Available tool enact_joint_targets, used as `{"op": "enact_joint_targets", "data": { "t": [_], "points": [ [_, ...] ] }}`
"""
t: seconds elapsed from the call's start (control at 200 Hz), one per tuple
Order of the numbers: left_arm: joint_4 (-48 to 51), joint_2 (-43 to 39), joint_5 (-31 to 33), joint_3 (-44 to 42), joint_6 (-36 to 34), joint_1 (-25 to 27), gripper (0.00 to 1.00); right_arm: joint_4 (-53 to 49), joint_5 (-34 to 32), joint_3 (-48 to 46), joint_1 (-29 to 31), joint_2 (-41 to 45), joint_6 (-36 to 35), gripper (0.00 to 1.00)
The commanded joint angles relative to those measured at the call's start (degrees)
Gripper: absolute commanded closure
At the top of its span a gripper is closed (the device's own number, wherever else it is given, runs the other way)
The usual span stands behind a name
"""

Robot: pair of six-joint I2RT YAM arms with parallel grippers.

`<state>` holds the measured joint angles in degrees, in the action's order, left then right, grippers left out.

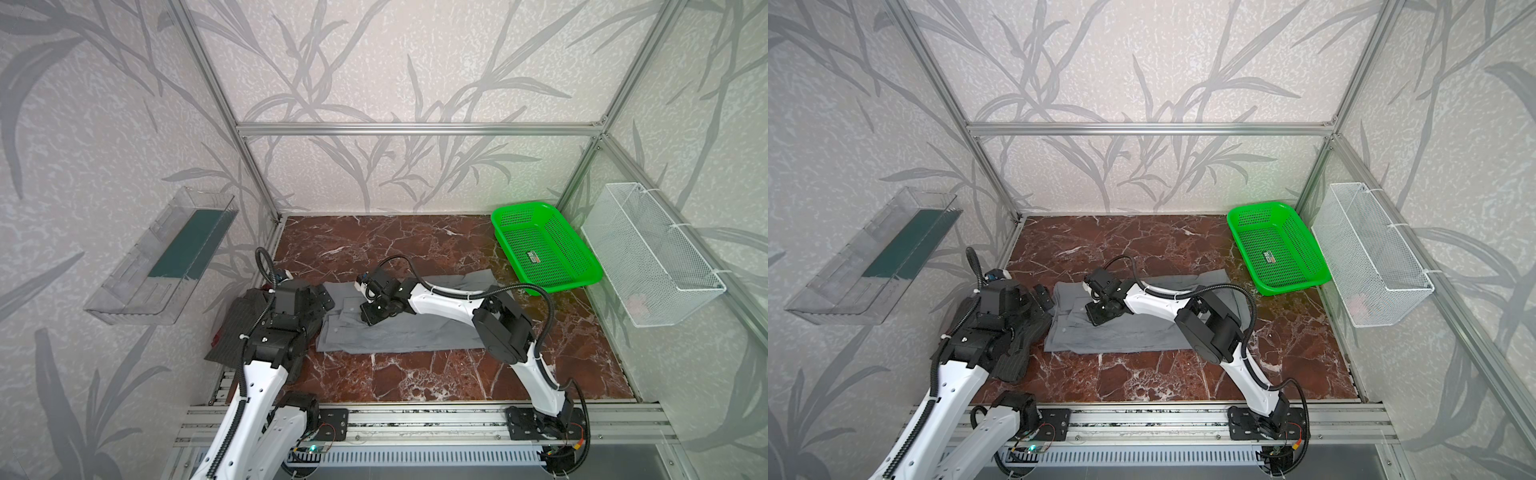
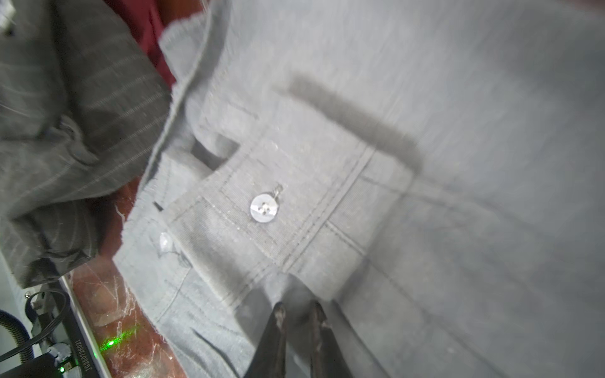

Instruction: Fold and stack the long sleeve shirts

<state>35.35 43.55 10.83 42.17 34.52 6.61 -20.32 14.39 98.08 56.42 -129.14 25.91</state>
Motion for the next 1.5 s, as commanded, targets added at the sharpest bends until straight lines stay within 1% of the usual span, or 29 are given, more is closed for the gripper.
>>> {"op": "enact_joint_targets", "data": {
  "t": [0.0,0.07,0.09,0.13,0.24,0.36,0.38,0.46,0.5,0.54,0.595,0.625,0.715,0.755,0.795,0.875,0.895,0.94,0.965,1.06,1.205,1.295,1.375,1.499],
  "points": [
    [1.5,0.7,-0.5,-0.3,1.9,-0.2,0.01,2.9,-1.9,-1.3,1.5,0.4,1.3,0.83],
    [1.6,1.1,-0.5,-1.1,2.9,-0.1,0.01,3.0,-2.7,-1.8,1.9,1.0,1.0,0.8],
    [1.5,1.2,-0.5,-1.3,3.1,-0.2,0.01,3.1,-3.0,-2.0,3.7,1.1,0.9,0.79],
    [1.5,1.5,-0.5,-1.6,3.7,-0.1,0.01,3.2,-3.2,-2.5,4.1,1.5,1.0,0.76],
    [1.5,3.0,-1.1,-2.3,4.8,-0.2,0.01,2.4,-5.2,-4.8,4.0,4.8,1.5,0.67],
    [0.7,6.2,-2.7,-3.1,6.5,-0.1,0.01,-0.7,-9.9,-9.7,2.7,12.6,3.3,0.57],
    [0.4,7.0,-2.9,-3.2,6.9,0.0,0.01,-2.0,-11.1,-10.4,0.8,14.1,3.6,0.56],
    [-0.1,10.5,-4.7,-3.0,8.0,0.2,0.01,-7.5,-17.6,-13.5,-0.2,19.7,4.9,0.5],
    [-0.2,12.3,-5.5,-2.7,8.2,0.5,0.01,-10.2,-21.8,-15.4,-0.9,22.2,7.1,0.47],
    [-0.2,14.0,-5.6,-2.5,8.4,1.0,0.01,-11.3,-22.8,-18.1,-2.2,24.6,8.6,0.45],
    [-0.3,16.0,-5.6,-2.3,8.6,1.7,0.01,-12.5,-22.6,-21.6,-4.6,27.5,10.2,0.44],
    [-0.4,17.1,-5.4,-2.2,8.8,2.2,0.01,-12.1,-22.2,-23.7,-6.3,28.9,12.4,0.44],
    [0.0,20.1,-5.0,-1.6,9.3,3.9,0.01,-10.5,-20.8,-28.4,-12.0,31.8,12.7,0.44],
    [0.0,21.3,-4.2,-1.3,9.7,4.9,0.01,-9.9,-19.0,-29.6,-14.8,33.2,12.5,0.44],
    [0.1,22.5,-3.4,-0.9,10.1,6.0,0.01,-9.0,-17.0,-30.4,-17.2,33.5,11.2,0.44],
    [0.3,24.9,-1.9,0.0,10.3,7.9,0.01,-9.7,-16.8,-30.8,-21.3,32.7,11.0,0.44],
    [0.4,25.6,-1.5,0.2,10.4,8.2,0.01,-9.7,-16.5,-30.8,-22.2,32.3,9.3,0.44],
    [0.7,26.7,-1.1,0.5,10.4,8.7,0.01,-10.2,-16.0,-30.8,-23.9,31.7,8.9,0.44],
    [0.7,27.3,-0.9,0.6,10.5,8.8,0.01,-10.6,-15.8,-30.6,-24.7,29.5,8.8,0.45],
    [0.6,29.2,-0.9,0.5,10.7,8.9,0.01,-12.6,-16.3,-30.0,-26.8,26.0,9.3,0.45],
    [0.4,32.3,-1.0,0.1,11.3,9.1,0.01,-14.3,-17.9,-28.6,-27.7,22.1,9.8,0.45],
    [1.1,34.6,-1.4,0.9,11.5,9.5,0.01,-17.2,-18.5,-26.5,-28.5,20.3,10.0,0.45],
    [1.3,35.8,-1.5,1.1,11.6,10.3,0.02,-19.2,-20.2,-25.5,-28.7,21.2,9.7,0.46],
    [2.0,35.9,-0.9,0.4,12.9,11.9,0.02,-20.9,-21.2,-26.6,-28.7,26.1,10.2,0.45]
  ]
}}
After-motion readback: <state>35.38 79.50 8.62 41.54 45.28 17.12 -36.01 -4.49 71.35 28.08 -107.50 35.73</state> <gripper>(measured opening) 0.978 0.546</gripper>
